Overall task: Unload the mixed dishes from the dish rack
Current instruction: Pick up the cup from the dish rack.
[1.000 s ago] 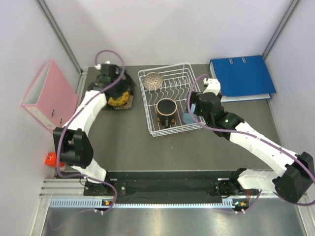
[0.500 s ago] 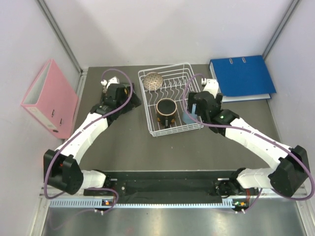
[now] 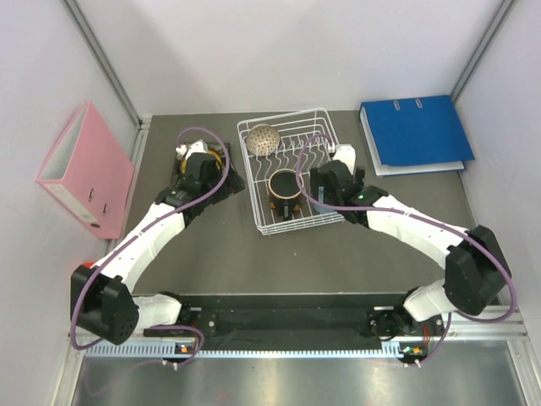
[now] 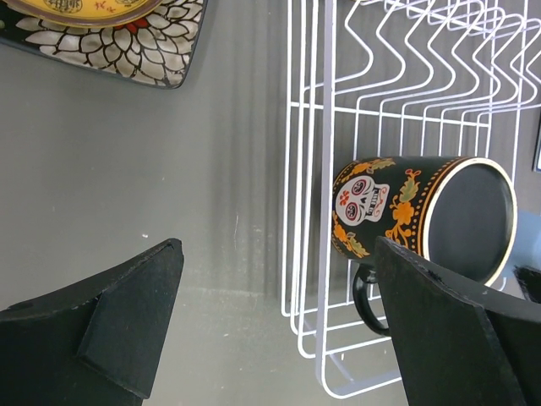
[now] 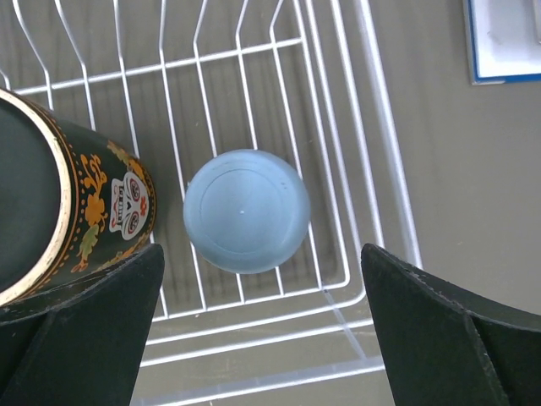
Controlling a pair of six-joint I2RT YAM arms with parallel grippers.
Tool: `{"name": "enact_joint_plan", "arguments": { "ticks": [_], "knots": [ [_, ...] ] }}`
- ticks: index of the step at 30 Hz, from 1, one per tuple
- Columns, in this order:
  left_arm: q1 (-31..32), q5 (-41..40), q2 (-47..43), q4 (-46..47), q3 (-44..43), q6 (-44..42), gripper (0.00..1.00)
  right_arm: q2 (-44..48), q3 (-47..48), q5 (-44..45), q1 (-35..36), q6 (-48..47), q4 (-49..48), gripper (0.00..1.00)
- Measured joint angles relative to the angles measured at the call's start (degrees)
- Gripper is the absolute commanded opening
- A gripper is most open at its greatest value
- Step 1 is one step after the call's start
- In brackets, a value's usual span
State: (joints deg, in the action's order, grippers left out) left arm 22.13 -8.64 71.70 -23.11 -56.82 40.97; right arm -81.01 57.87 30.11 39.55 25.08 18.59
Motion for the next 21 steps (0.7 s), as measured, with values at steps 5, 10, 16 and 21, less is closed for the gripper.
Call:
{"name": "enact_joint_plan", "arguments": {
  "ticks": [5,10,16,21],
  "knots": [
    [0.0,0.0,-0.5,-0.07,0.59,0.0,0.99,-3.78,0.74,-0.94,0.0,0.0,-1.05,0.99],
    [0.0,0.0,-0.74,-0.04,0.79,0.0,0.99,-6.14,0.79,-1.18,-0.04,0.02,-1.66,0.96],
    [0.0,0.04,-0.72,-0.07,0.81,0.0,0.99,-7.04,2.08,-1.22,-0.42,0.02,-2.51,0.83],
    [0.04,0.02,-0.72,-0.07,0.9,0.0,0.99,-7.15,2.62,-1.25,-0.59,0.02,-3.08,0.67]
  ]
}}
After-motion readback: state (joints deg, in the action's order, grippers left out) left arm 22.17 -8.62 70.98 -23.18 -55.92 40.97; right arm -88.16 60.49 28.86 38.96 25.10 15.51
